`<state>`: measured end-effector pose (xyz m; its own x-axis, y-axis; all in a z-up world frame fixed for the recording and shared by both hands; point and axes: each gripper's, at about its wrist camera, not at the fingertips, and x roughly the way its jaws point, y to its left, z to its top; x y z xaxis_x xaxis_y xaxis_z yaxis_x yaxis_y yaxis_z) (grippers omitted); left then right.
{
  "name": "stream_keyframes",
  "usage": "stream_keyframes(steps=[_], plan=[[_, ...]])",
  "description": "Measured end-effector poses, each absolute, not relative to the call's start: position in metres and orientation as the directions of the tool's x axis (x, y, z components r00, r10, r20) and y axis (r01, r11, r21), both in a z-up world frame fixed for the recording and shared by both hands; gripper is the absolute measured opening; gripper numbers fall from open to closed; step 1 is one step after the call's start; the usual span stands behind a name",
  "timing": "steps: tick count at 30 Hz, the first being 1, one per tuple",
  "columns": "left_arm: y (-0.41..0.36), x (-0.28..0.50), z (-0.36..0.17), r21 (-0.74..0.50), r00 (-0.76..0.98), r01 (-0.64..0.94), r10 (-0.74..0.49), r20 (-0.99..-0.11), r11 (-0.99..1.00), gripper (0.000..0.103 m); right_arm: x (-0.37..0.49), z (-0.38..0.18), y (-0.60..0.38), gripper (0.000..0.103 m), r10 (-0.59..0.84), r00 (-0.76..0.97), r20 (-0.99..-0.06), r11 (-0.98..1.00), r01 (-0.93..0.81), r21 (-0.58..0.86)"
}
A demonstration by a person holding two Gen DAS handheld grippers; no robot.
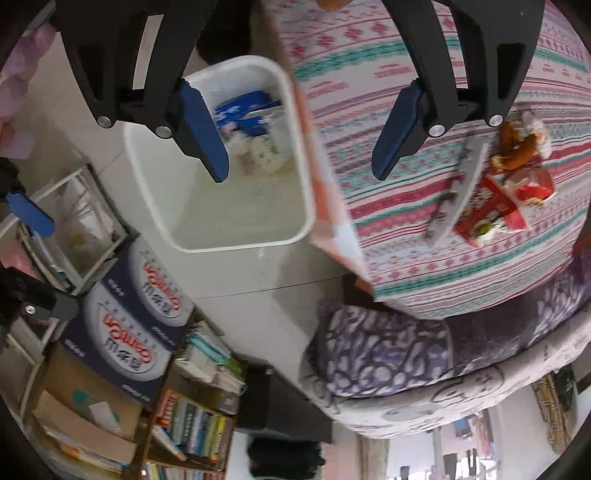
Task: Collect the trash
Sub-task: 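Grasp the second rolled white diaper with the left tool while the right tool grasps the orange bread stick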
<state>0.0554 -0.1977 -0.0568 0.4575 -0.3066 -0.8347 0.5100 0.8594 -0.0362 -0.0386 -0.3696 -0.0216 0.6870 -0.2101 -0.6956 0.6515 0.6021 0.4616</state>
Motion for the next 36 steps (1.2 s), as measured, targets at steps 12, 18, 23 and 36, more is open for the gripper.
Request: stream_keyframes(steps=[12,18,23,36], plan=[[-0.101,0.107,-0.080,0.018,0.472,0.276,-0.119,-0.873,0.961,0.078,0.018,-0.049,-0.302,0.090,-0.098,0.599,-0.795,0.740,0.578,0.344],[-0.025,0.134,-0.073,-0.023,0.483,0.047,-0.043,-0.875,0.999,0.078,0.038,-0.056,-0.261,0.090,-0.059,0.575,-0.816,0.811,0.505,0.296],[0.039,0.153,-0.070,-0.041,0.483,-0.131,0.028,-0.875,0.991,0.078,0.048,-0.063,-0.240,0.090,-0.039,0.556,-0.830,0.837,0.472,0.277],[0.122,0.179,-0.111,-0.099,0.343,-0.281,0.004,-0.939,0.955,0.068,0.068,-0.080,-0.205,0.090,0.025,0.511,-0.859,0.866,0.418,0.274]])
